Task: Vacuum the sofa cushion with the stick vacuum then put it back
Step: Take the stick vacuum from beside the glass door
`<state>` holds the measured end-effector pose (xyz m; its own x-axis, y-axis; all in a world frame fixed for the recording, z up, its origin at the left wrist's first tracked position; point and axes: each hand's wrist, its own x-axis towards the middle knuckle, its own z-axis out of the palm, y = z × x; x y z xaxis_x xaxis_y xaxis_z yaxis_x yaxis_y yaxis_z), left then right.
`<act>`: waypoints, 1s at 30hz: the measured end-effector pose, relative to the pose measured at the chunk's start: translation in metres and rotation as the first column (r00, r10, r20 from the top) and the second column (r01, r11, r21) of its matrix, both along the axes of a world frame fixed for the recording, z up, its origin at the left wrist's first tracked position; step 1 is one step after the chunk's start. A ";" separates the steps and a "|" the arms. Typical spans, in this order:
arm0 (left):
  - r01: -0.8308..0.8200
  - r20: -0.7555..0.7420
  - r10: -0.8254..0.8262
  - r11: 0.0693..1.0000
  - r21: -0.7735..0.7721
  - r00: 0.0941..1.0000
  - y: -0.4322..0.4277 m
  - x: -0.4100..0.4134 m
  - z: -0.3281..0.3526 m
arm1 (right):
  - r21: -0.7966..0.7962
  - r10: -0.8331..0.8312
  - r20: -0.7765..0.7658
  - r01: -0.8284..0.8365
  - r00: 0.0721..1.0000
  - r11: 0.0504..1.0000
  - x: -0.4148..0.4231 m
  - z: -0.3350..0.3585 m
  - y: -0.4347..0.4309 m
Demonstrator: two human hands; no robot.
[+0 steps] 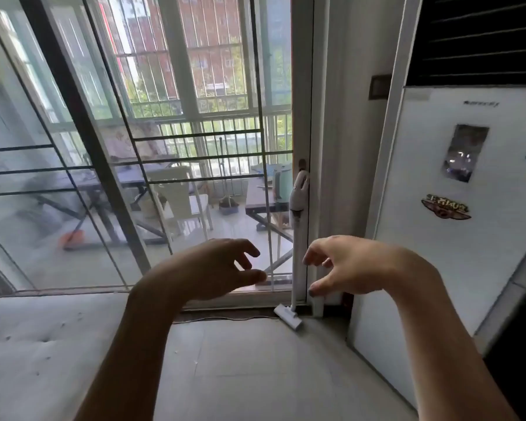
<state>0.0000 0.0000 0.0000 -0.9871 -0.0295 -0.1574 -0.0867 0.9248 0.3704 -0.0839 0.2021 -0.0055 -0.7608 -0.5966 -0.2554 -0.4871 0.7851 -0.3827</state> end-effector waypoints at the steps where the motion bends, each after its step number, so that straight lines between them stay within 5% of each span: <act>1: -0.007 0.012 0.006 1.000 0.014 1.000 0.001 -0.014 -0.002 | -0.006 0.002 0.018 -0.002 1.000 1.000 -0.013 0.000 0.001; 30: -0.045 0.061 0.035 0.985 0.165 0.998 -0.081 -0.339 -0.057 | 0.058 0.002 0.075 -0.006 0.997 0.998 -0.338 -0.034 -0.071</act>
